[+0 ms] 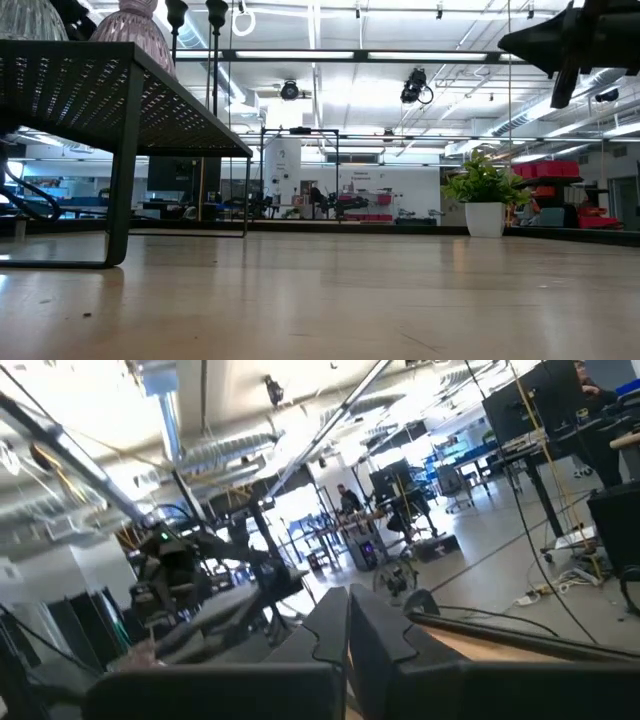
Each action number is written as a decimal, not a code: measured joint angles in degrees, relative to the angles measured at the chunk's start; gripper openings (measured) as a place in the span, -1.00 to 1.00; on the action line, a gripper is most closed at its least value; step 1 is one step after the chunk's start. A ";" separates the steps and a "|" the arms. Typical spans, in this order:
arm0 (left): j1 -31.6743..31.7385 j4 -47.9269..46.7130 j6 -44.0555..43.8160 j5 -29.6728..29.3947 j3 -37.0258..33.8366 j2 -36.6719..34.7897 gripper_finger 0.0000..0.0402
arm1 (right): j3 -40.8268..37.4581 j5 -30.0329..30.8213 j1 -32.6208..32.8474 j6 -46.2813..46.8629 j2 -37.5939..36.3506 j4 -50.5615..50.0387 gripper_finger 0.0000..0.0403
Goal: Pick & Place candle stick holders
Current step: Return to Home Position
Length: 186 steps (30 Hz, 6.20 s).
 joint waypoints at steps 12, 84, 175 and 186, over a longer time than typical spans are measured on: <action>14.55 0.02 0.00 0.18 0.02 -4.45 -0.14 | 0.00 0.01 0.00 0.04 -4.95 -2.64 -0.93; 31.82 -0.01 0.00 0.23 -0.02 -12.48 -0.14 | 0.07 1.85 -21.99 -0.01 -30.79 -11.81 -0.93; 38.31 2.26 4.53 23.19 -0.36 -12.50 -0.14 | 0.00 -40.04 -21.59 4.56 -30.31 -50.02 -0.93; 45.22 33.19 15.22 31.15 -11.01 -12.50 -0.14 | 0.00 -40.04 -21.59 4.55 -30.31 -50.00 -0.93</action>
